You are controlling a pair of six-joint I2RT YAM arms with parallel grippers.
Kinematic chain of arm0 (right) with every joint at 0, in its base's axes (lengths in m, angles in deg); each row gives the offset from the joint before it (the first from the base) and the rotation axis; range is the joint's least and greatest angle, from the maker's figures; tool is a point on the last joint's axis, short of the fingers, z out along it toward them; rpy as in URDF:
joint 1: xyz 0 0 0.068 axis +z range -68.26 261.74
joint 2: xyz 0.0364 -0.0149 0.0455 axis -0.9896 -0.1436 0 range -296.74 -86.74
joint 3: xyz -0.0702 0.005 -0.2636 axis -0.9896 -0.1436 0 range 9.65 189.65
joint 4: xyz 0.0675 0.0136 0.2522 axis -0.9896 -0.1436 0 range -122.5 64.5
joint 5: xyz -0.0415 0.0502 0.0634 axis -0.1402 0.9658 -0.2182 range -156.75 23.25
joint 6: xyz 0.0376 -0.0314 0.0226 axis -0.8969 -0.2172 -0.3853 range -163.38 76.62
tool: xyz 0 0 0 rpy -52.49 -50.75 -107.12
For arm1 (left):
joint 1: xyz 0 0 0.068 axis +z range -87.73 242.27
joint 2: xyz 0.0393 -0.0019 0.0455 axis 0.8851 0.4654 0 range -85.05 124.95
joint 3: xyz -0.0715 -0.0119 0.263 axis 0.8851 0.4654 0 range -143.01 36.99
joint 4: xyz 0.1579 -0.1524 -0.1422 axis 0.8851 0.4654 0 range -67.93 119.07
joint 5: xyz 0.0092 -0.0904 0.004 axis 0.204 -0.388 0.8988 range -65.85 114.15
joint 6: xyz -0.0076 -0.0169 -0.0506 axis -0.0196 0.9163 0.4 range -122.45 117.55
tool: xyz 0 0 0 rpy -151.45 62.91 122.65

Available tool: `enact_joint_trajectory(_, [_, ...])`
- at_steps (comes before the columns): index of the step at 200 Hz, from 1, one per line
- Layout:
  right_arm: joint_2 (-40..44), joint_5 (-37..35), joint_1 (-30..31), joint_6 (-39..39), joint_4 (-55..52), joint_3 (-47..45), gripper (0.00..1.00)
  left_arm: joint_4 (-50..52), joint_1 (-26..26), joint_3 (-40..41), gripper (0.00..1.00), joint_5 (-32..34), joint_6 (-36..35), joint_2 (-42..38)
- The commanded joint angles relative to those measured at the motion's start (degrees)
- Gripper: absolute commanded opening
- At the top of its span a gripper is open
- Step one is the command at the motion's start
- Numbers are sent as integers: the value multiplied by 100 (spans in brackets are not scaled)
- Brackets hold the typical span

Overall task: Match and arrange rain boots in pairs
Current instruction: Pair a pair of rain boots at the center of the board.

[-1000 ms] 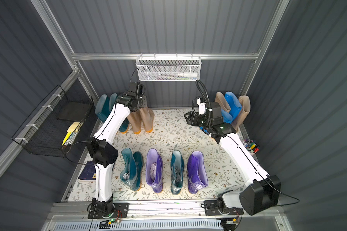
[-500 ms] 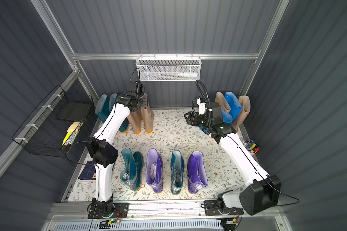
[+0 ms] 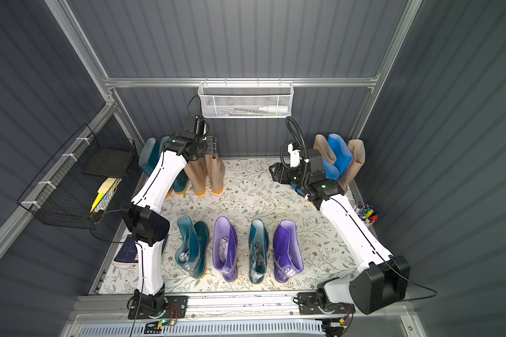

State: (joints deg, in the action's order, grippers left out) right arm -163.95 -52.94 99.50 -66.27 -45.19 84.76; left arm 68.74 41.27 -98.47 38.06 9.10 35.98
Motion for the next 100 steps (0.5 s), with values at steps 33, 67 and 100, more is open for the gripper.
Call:
enact_joint_trajectory(33, [206,-114,-27,99,-87,-54,74,26,16,94,77,-371,8,-468])
enact_joint_trajectory(67, [304,-286,-137,332,-230,13,80,47,-59,107,78,-606,-29,-561])
enact_joint_trajectory(100, [440,-278,-377,578,-280,35,86,87,-309,90,78,-569,-258,-697])
